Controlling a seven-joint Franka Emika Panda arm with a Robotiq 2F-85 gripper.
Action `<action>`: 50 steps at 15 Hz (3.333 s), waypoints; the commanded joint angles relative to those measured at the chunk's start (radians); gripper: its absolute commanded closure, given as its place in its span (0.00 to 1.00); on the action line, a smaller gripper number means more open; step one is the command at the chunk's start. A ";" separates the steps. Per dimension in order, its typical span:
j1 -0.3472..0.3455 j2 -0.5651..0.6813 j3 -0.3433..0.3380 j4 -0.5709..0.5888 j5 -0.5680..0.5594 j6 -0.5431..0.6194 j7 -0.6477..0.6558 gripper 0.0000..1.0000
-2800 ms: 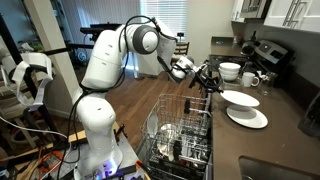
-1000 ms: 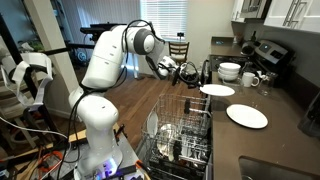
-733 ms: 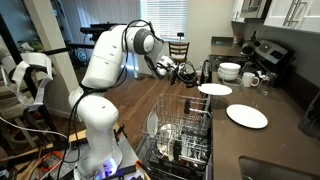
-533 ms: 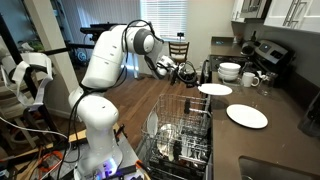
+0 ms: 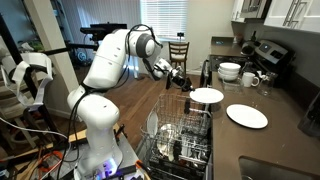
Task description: Take a plate from the stack and put it on the dishwasher rack
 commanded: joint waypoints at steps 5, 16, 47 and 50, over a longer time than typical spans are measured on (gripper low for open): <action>0.013 0.027 0.005 0.021 0.022 -0.026 0.047 0.95; 0.037 0.044 0.045 0.006 0.035 -0.003 0.060 0.98; 0.037 -0.010 0.081 -0.074 0.084 0.323 0.110 0.98; 0.053 -0.008 0.087 -0.066 0.155 0.336 0.109 0.98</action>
